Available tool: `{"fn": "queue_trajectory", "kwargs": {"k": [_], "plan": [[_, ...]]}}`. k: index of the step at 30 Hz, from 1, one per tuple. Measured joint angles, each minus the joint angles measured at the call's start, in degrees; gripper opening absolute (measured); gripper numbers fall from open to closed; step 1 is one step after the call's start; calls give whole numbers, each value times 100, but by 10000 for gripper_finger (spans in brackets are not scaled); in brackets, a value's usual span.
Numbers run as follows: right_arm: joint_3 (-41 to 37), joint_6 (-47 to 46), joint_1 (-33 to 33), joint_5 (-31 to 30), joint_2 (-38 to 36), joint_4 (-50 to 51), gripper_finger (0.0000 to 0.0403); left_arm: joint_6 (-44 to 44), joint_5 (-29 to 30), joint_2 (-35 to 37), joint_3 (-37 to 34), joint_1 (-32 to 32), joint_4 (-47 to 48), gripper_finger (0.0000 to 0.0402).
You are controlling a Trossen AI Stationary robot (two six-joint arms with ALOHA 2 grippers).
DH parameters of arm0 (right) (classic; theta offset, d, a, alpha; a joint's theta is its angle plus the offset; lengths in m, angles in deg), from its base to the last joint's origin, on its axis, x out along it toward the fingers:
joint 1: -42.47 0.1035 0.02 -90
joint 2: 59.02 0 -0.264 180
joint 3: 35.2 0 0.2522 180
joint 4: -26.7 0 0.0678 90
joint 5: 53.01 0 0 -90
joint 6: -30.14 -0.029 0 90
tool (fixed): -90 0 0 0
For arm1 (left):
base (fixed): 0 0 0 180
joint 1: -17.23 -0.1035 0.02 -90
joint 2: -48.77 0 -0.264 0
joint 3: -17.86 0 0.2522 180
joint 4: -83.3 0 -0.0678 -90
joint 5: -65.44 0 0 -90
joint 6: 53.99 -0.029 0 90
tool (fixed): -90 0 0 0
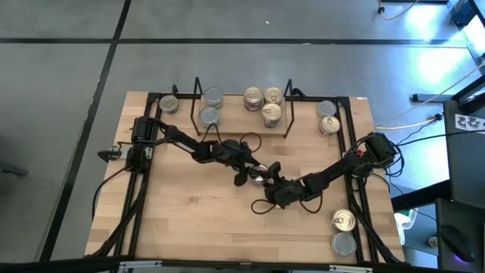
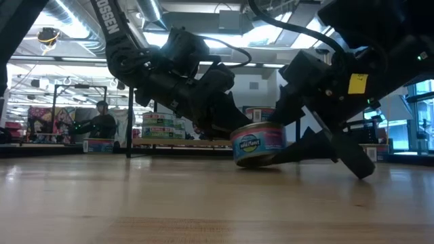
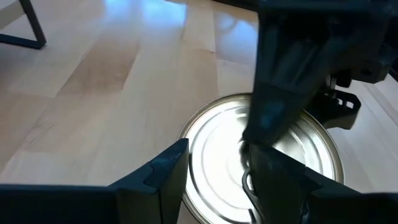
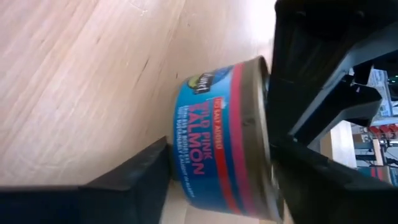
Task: Stack canned seafood by type on shelf
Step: Put the blue and pink tuna can on the shelf aligned with the other blue and pink tuna can
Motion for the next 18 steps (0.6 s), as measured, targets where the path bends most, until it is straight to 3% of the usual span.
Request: {"fn": "queue_trajectory", "kwargs": {"k": [3,10,18], "plan": [[0,-60,9,-1,2,18,201,23,35,0,6,-5,-17,170],[1,-196,44,-41,-23,-10,200,-83,70,173,7,-3,166,170],[121,-410,341,50,-395,54,196,-685,355,1350,-28,26,1931,170]]}}
